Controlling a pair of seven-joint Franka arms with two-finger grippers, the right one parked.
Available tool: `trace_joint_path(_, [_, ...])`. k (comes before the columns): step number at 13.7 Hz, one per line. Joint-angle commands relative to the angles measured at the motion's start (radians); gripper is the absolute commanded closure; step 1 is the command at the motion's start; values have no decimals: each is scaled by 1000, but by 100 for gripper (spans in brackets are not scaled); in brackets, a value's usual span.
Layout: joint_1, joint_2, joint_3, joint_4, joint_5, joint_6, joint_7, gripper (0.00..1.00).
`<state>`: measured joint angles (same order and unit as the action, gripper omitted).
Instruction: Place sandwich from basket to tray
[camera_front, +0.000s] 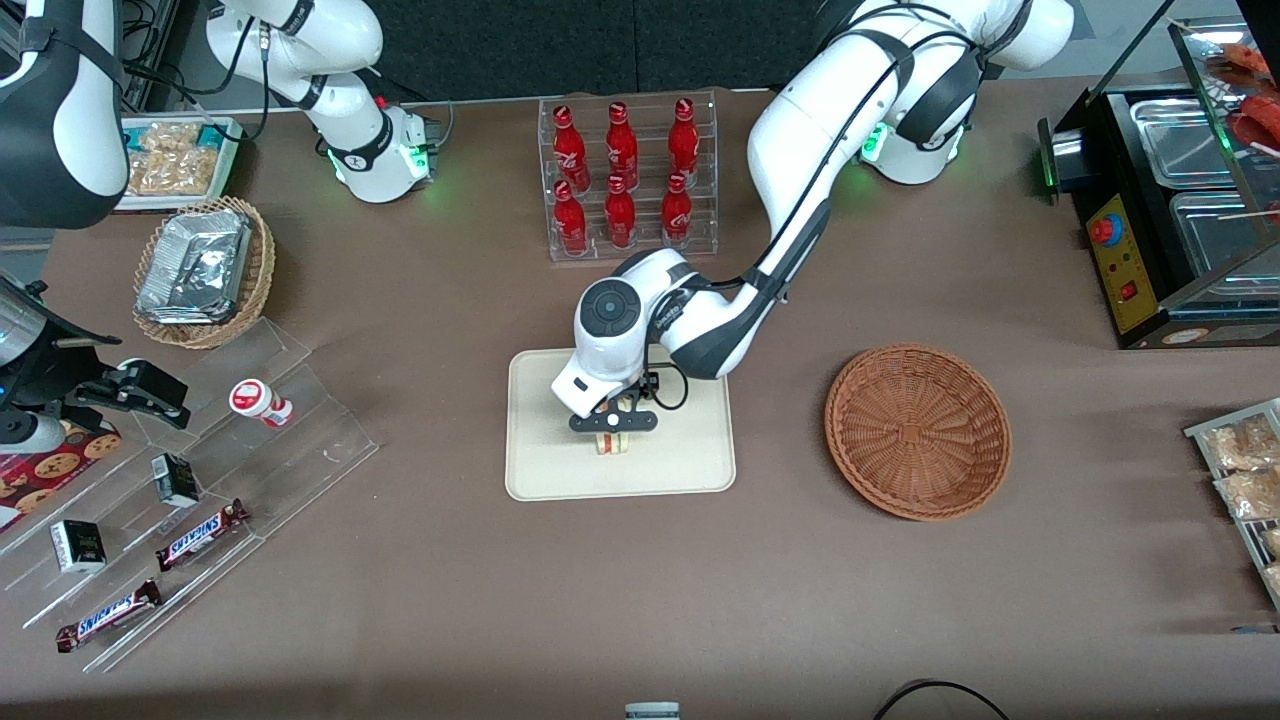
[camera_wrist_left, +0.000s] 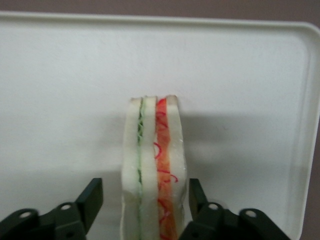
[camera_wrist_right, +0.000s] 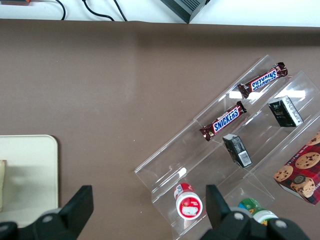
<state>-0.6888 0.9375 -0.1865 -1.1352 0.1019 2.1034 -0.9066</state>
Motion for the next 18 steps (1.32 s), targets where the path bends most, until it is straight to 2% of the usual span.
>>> trace_joint_path(1, [70, -98, -4, -14, -39, -97, 15, 0])
trace_joint_path(3, [127, -164, -4, -61, -76, -138, 46, 0])
trace_joint_path(4, [159, -211, -5, -111, -82, -143, 102, 0])
trace_joint_path(6, [225, -299, -2, -220, -161, -144, 236, 0])
trace_joint_path(7, [259, -345, -1, -283, -171, -144, 300, 0])
trace_joint_path(12, [458, -523, 4, -573, -162, -131, 559, 0])
trace_joint_path(18, [696, -730, 5, -739, -140, -148, 842, 0])
